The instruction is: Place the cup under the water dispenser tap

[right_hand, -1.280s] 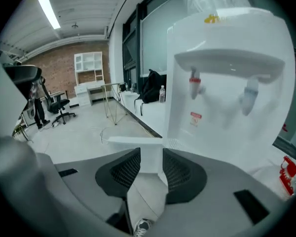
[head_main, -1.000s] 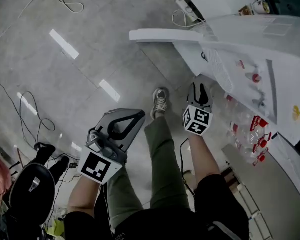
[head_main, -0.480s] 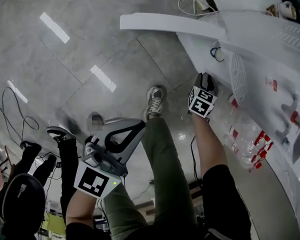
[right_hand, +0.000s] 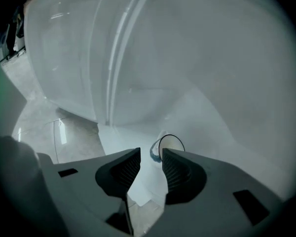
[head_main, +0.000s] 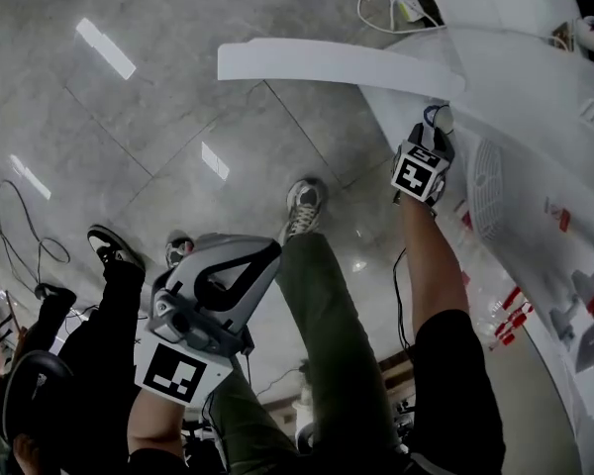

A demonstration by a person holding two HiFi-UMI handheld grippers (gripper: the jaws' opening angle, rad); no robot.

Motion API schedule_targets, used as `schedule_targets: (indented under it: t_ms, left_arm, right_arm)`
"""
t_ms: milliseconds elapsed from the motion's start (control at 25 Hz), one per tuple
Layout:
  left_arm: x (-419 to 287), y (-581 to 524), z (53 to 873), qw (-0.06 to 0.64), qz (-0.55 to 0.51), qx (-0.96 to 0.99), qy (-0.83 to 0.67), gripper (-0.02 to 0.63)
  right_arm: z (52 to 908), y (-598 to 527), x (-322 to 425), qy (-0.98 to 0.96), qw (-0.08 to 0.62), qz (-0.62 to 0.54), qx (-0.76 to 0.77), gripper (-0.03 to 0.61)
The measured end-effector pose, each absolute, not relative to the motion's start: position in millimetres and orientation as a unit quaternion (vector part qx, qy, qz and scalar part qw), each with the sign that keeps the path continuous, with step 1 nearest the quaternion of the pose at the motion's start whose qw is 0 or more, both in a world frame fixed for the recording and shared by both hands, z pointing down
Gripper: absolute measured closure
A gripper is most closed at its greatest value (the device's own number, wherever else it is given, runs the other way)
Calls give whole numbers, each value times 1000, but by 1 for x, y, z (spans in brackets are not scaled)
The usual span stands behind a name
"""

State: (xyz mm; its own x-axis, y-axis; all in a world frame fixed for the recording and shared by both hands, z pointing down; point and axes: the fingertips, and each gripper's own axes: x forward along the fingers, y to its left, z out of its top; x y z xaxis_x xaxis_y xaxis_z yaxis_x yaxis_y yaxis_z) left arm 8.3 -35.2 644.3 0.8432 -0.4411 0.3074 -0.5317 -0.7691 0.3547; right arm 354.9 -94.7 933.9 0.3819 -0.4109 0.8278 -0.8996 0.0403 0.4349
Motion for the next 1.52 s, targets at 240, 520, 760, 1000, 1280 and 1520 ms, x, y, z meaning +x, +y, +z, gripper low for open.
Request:
schedule_targets:
  t_ms: [240,520,760,1000,1280,1520]
  left_arm:
    - [16,-33,665,238,105,929,-263,592]
    - [18,-26,681,255,113,925,-258,592]
    - [16,-21,688,273,114,919,-261,592]
    - [16,-18,682,273,114,919,-259,592]
    - [10,-9,644,262,109,927,-246,592]
    - [-4,3,595,242,105,937,-228,592]
  right_arm:
    - [951,-112,378,-484,589,214,611,456]
    - [977,-110,385,-484,635,232,556,456]
    - [983,-105,389,-494,672,224,505,494]
    - [981,-95,372,-519,675,230,471,505]
    - [946,-67,327,-554,651,246,457,506]
    - [891,-46,283,-589,630,240,445,508]
